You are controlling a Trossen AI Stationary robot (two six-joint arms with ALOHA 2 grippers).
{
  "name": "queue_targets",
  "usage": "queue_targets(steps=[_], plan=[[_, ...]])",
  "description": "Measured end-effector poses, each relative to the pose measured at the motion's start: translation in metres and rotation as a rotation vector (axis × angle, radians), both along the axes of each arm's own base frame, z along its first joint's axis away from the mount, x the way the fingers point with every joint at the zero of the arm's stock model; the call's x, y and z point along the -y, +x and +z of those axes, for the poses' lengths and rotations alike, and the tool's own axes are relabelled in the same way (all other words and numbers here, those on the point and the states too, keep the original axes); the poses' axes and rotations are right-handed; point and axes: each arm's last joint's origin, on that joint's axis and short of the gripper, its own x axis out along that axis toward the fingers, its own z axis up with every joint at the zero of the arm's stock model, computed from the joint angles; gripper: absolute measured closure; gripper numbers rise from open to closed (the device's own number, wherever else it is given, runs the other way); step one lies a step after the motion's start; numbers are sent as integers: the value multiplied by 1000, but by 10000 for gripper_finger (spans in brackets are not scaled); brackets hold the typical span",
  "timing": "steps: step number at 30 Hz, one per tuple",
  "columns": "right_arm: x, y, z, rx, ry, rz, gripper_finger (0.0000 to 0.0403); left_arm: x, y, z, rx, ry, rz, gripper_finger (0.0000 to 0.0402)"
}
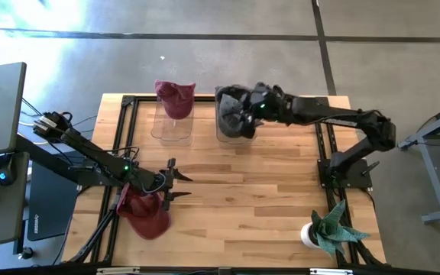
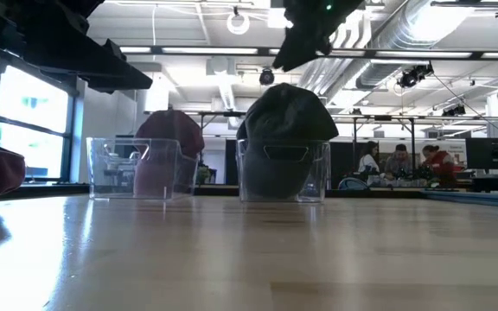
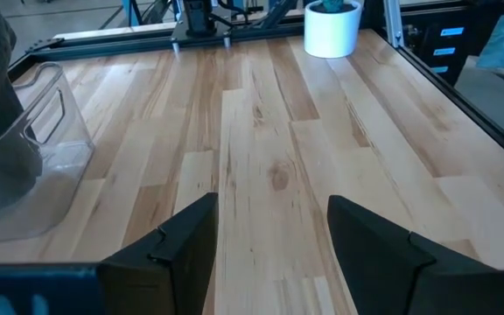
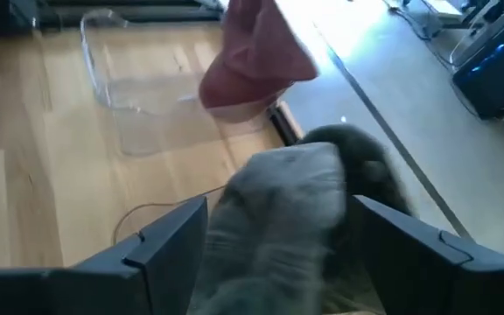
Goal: Pick & Place hat
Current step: Put the gray cap into the right transparent bin
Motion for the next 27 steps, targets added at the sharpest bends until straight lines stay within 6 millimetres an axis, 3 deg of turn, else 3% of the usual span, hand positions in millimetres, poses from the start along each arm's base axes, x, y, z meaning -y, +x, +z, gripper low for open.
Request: queue_targets(steps=[7,10,15,22,27], plan=[[17,27,-45,-112,47,-15,188,0,0,0,-2,1,0,192],[21,32,-55,-135,74,40,247,0,0,0,-2,2,1,192],[19,35,-56,-192,18,224,381,0,0,-1,-5,10,10,192],[16,38,-54,-282,-182,443,373,0,0,-1,-5,10,10,192],[22,38,-51,-449,-481,470,396,0,0,-1,-5,10,8,192]])
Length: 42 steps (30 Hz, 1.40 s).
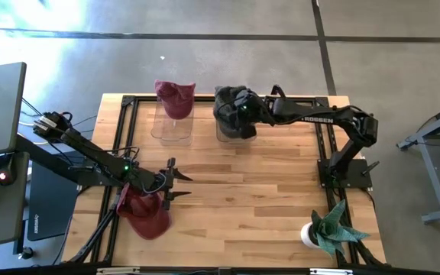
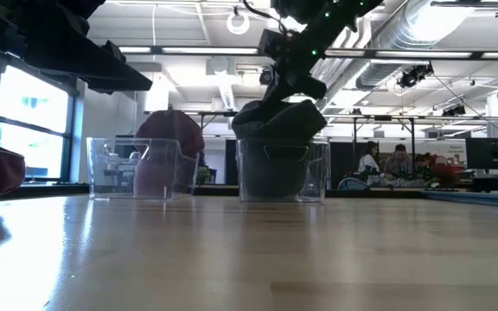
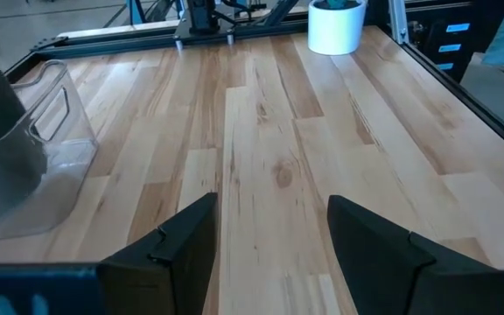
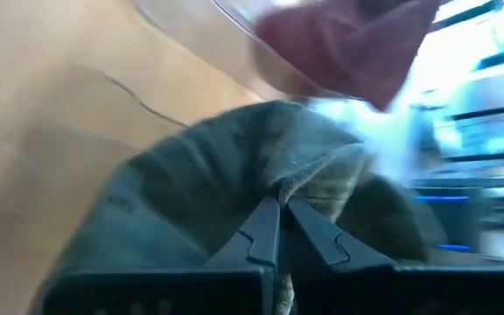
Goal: Pick & Place hat
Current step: Put the gray cap into the right transparent bin
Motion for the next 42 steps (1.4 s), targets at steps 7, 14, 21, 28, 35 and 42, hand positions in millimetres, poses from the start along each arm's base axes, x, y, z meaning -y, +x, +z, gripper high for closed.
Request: queue_targets(steps=[7,14,21,28,35,42], plan=[[14,11,4,9,-265,-13,339,0,0,0,0,-1,-1,192],[17,11,8,101,-230,-154,252,0,-1,-3,-28,6,-11,192],[-18,-2,35,287,-40,-274,195,0,-1,-3,-35,5,-10,192],[-50,-35,44,226,478,-214,217,0,-1,-3,-36,-15,-3,192],[-21,-51,10,-27,507,-477,301,0,-1,-3,-35,-23,-1,192],[29,-42,-17,-89,217,-601,394,0,-1,-3,-34,-15,0,192]])
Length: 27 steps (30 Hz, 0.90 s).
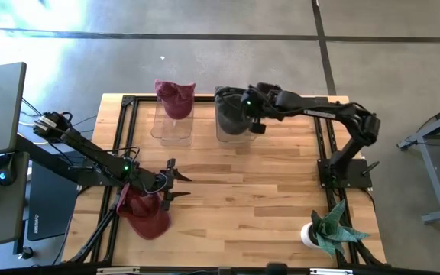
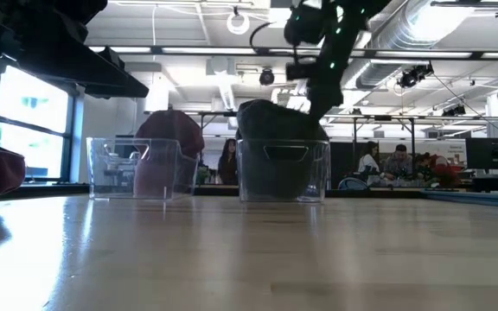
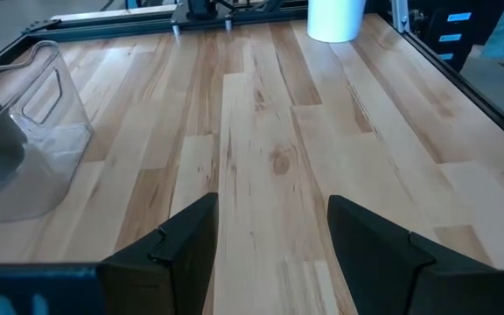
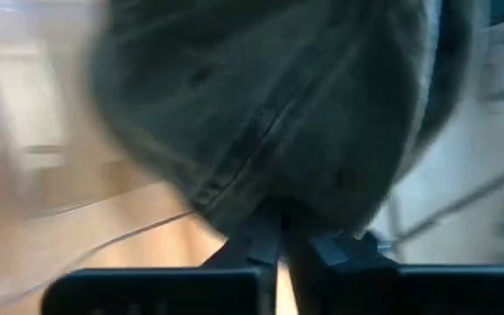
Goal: Pick & Place hat
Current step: Put the gray cap into the right transparent bin, then put the red cap into the left transparent bin
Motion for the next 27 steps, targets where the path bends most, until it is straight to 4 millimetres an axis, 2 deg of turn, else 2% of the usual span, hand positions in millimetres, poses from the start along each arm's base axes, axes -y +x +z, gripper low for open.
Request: queue_targets(steps=[5,9,12,15,20,23,27], plan=[[22,19,-15,20,-140,5,386,0,0,0,0,4,-1,192],[26,32,-22,39,-177,77,386,0,0,0,0,4,-1,192],[26,32,-26,7,-175,97,394,0,0,0,0,4,-1,192],[19,31,-20,-8,-207,60,400,0,0,0,-1,3,-5,192],[-7,26,-1,46,-195,42,391,0,0,-1,-10,7,0,192],[-25,22,13,122,-146,41,360,-1,0,-1,-7,3,19,192],[-50,10,33,249,-58,-11,291,2,3,7,-61,4,63,192]])
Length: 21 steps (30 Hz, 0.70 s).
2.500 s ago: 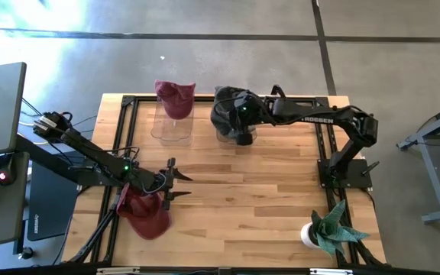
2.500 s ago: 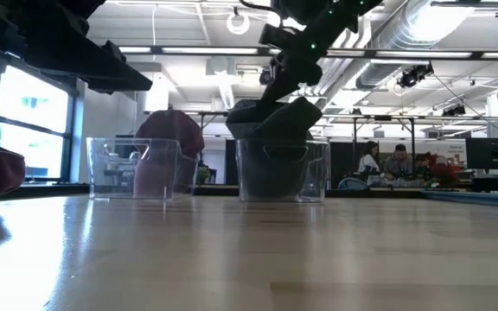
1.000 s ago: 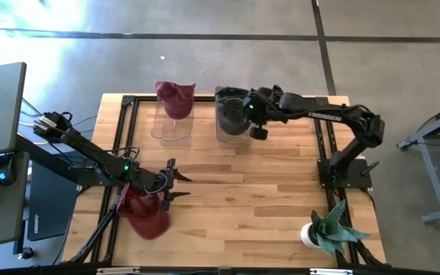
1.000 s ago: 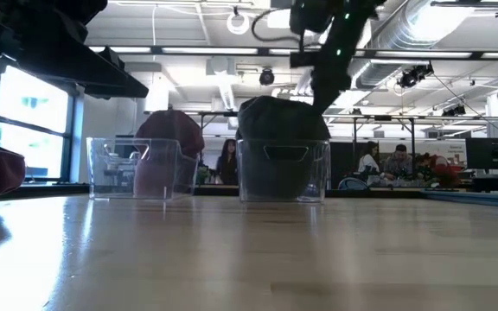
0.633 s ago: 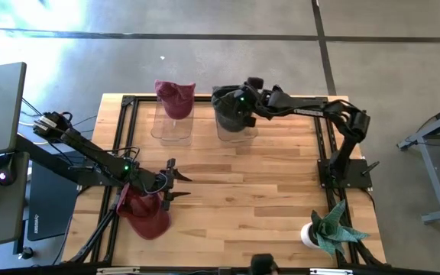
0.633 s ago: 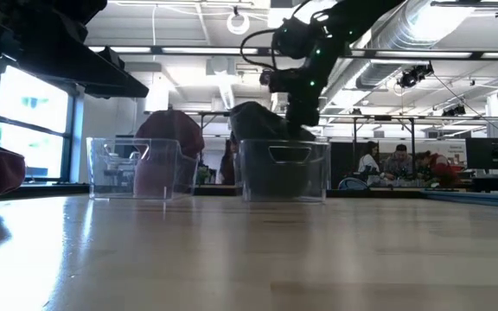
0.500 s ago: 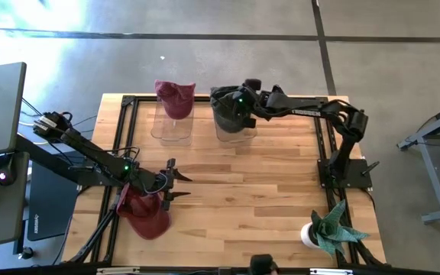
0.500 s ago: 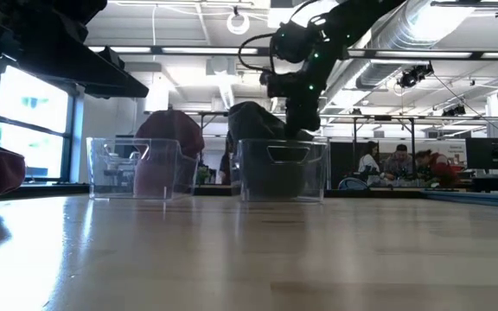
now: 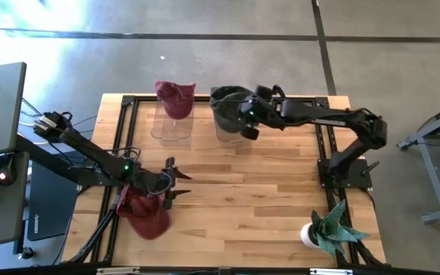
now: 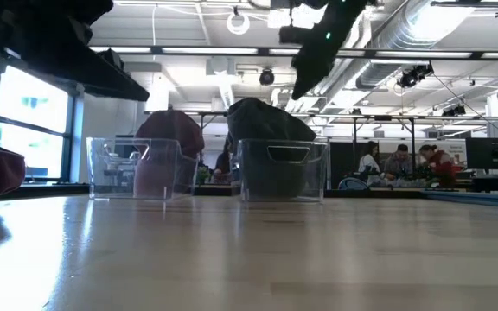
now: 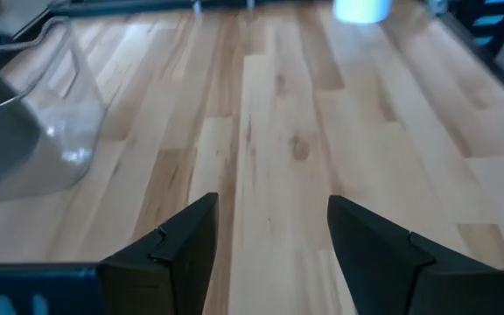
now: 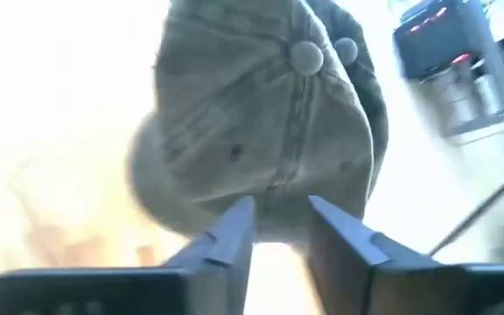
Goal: Pick & Place hat
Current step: Put the red cap into the left transparent bin
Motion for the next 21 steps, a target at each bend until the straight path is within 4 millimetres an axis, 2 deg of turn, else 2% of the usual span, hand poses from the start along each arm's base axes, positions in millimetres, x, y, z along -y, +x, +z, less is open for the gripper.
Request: queue_targets(steps=[4,8,12,15,18,21], plan=[[-32,-12,13,122,178,-43,225,17,6,23,-119,66,60,194],[-76,-8,10,176,319,10,206,42,12,44,-235,144,137,211],[-126,-4,-21,183,342,152,216,66,21,54,-394,138,156,236],[-159,-7,-48,246,364,231,228,78,31,56,-584,35,152,253],[-180,-15,-74,292,361,306,242,92,41,51,-703,-163,154,263],[-191,-22,-90,345,329,355,256,100,52,46,-723,-338,271,263]])
